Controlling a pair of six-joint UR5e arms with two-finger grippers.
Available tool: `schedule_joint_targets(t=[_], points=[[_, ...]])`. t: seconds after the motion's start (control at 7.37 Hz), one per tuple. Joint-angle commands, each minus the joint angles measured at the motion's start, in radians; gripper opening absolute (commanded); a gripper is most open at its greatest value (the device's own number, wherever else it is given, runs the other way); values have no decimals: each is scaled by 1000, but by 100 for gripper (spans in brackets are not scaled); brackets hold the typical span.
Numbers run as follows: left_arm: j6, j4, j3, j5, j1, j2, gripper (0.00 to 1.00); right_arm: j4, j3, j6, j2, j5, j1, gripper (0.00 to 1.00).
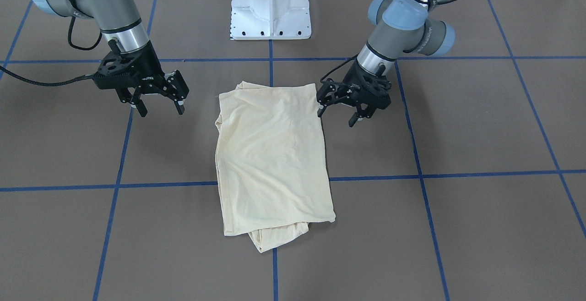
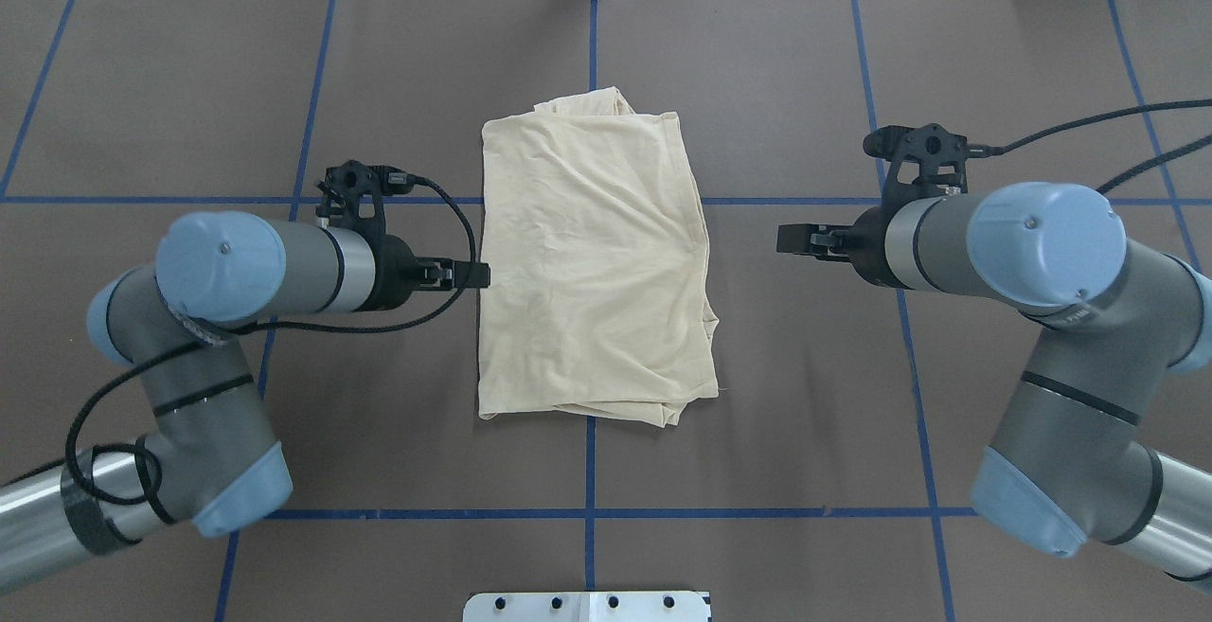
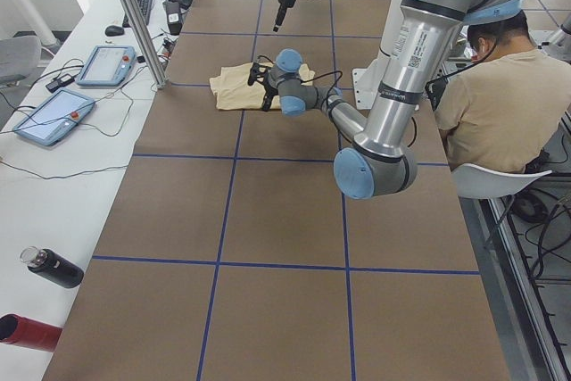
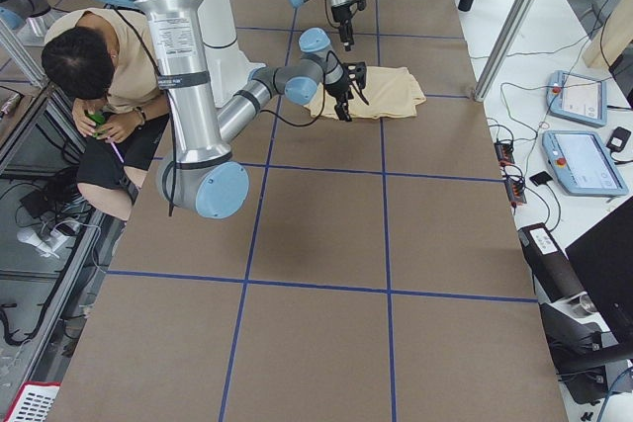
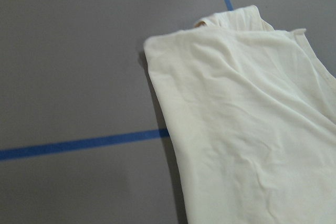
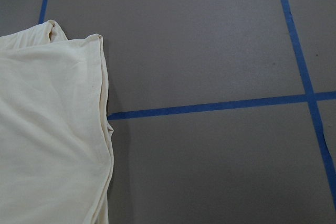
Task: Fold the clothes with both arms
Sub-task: 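Move both grippers to the shirt edge nearest the robot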
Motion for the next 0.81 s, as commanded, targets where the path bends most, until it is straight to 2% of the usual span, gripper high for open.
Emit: schedule_joint_targets(t=[0.0,0.14,0.27,0.41,0.54,0.68], points=[[-83,125,-49,67,104,2,100,125,5,77,-87,-11,-28,100],[-85,129,-47,67,118,2,100,125,3,77,-84,-13,-31,100],[-86,129,-47,66,126,-5,94,125,3,77,-84,-13,-31,100],[-135,129,-46,66,153,-7,71,125,3,76,-84,-11,-31,100],[-148,129,-43,66,175,-13,54,125,3,76,-83,-13,-33,100],[-148,129,-32,66,177,-14,53,125,1,76,-81,-11,-33,100]])
